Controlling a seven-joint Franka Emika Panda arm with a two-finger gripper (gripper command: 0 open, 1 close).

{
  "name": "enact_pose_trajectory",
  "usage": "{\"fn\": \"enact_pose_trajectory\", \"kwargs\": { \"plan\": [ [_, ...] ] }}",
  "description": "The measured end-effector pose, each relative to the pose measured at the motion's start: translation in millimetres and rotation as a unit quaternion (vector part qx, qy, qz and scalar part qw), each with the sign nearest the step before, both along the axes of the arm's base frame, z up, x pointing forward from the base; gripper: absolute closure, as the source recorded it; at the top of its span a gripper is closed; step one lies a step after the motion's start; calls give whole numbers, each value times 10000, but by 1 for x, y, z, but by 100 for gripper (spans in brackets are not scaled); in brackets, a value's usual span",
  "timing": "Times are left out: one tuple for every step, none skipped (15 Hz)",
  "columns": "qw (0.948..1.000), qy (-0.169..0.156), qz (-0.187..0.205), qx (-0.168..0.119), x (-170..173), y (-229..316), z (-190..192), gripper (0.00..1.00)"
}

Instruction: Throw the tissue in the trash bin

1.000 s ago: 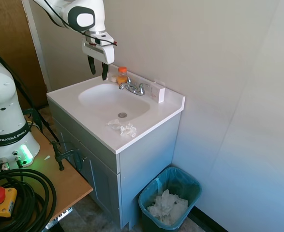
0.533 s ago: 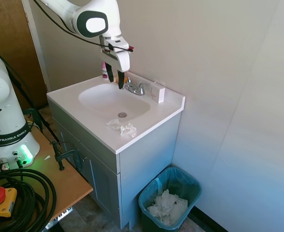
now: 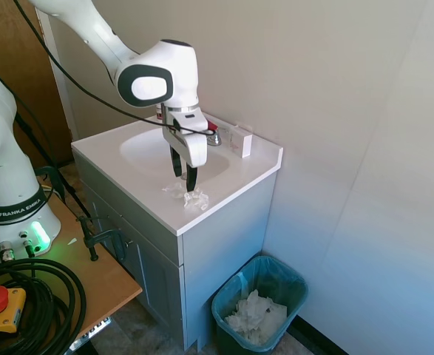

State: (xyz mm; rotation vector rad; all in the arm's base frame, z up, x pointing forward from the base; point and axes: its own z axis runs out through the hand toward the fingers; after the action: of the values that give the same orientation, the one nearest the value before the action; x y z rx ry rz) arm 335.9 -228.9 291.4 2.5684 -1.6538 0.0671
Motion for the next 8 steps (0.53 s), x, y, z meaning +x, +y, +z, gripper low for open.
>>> {"fn": "enact_pose_trajectory", "kwargs": {
  "plan": [
    [10000,35,-12,18,-1,-4,-9,0],
    [10000,56,-19,21,1,-7,-16,0],
    [10000,89,-29,27,4,-10,-20,0],
    [9999,103,-39,31,8,-13,-23,0],
    [9999,111,-36,33,13,-15,-25,0],
    [9999,119,-32,41,18,-15,-26,0],
    [9999,137,-30,59,22,-15,-29,100],
    [9998,157,-37,85,26,-14,-32,100]
  ]
}}
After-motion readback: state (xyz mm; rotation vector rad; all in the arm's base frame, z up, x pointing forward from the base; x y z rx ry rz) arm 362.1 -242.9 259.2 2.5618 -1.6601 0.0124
